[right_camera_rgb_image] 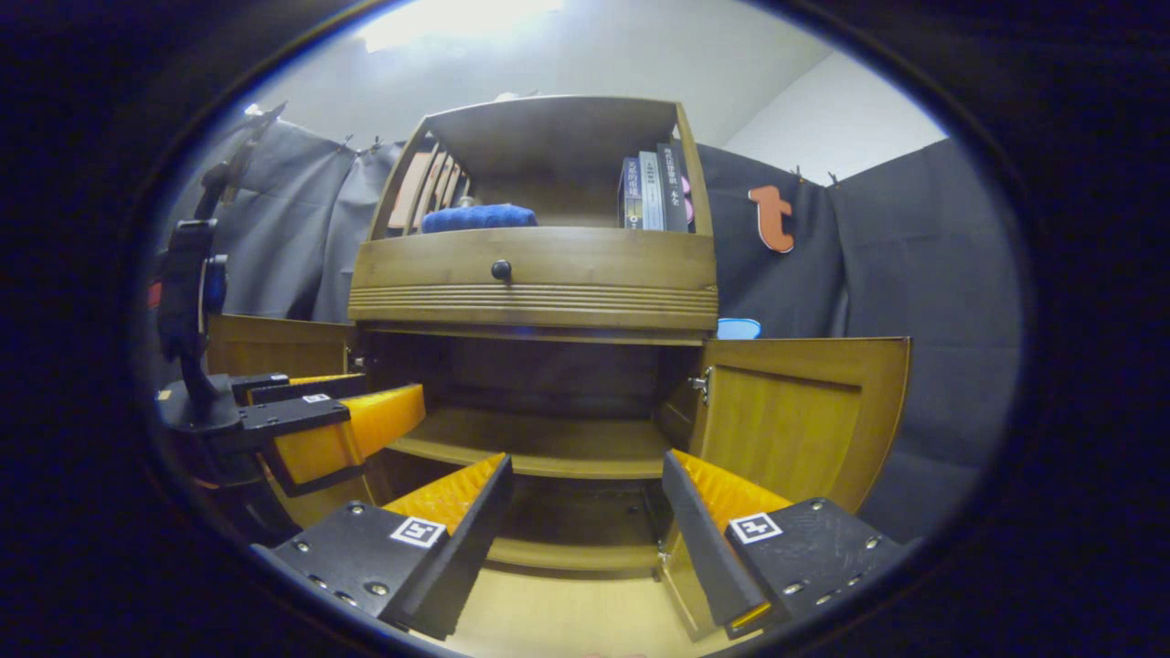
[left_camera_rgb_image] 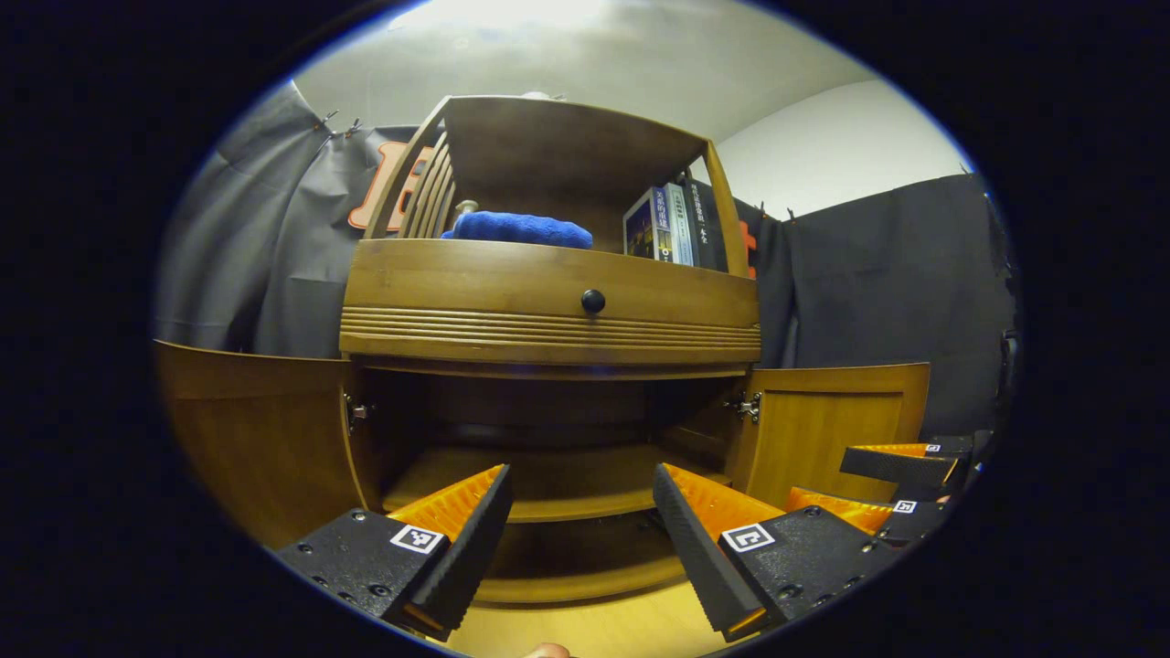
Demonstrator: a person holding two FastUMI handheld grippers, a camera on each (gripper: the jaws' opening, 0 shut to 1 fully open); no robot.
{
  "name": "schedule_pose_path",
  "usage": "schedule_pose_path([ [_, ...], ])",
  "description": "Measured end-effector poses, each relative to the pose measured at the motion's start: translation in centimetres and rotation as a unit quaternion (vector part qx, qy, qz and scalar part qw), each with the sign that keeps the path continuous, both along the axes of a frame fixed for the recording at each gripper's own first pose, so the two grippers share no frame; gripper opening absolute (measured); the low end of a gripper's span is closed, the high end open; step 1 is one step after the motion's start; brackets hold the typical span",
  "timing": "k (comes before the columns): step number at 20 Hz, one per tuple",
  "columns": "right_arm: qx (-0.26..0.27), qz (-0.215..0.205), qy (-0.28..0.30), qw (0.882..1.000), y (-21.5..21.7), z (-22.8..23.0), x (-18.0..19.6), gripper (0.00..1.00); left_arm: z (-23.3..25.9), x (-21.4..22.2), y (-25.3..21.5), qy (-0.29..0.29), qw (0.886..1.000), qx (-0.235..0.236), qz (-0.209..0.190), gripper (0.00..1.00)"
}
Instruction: Open the right door of the double-door shoe cabinet with the right hand, and open the left door with the left hand.
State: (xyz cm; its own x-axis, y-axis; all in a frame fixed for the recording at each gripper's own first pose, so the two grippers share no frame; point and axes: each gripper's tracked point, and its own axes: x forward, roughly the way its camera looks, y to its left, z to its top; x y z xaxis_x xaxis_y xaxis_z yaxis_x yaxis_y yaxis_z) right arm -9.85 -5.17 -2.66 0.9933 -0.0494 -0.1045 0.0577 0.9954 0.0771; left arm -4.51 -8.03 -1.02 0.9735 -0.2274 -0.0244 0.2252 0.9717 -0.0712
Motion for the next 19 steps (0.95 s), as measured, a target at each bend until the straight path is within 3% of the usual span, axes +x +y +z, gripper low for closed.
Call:
schedule_pose_path([
  [12,0.009,-0.033,0.002,0.999,-0.7,0.1,-2.0,0.97,0.5,-0.5,-0.4,-0.006,0.999,0.013,-0.029,0.92],
  [15,0.008,-0.059,0.004,0.998,-1.5,0.2,-3.7,0.96,0.8,-1.1,-1.9,-0.011,0.998,0.02,-0.059,0.95],
  [19,0.01,-0.114,0.012,0.993,-4.2,-0.2,-6.9,0.96,0.7,-2.9,-6.0,-0.01,0.992,0.014,-0.126,0.93],
])
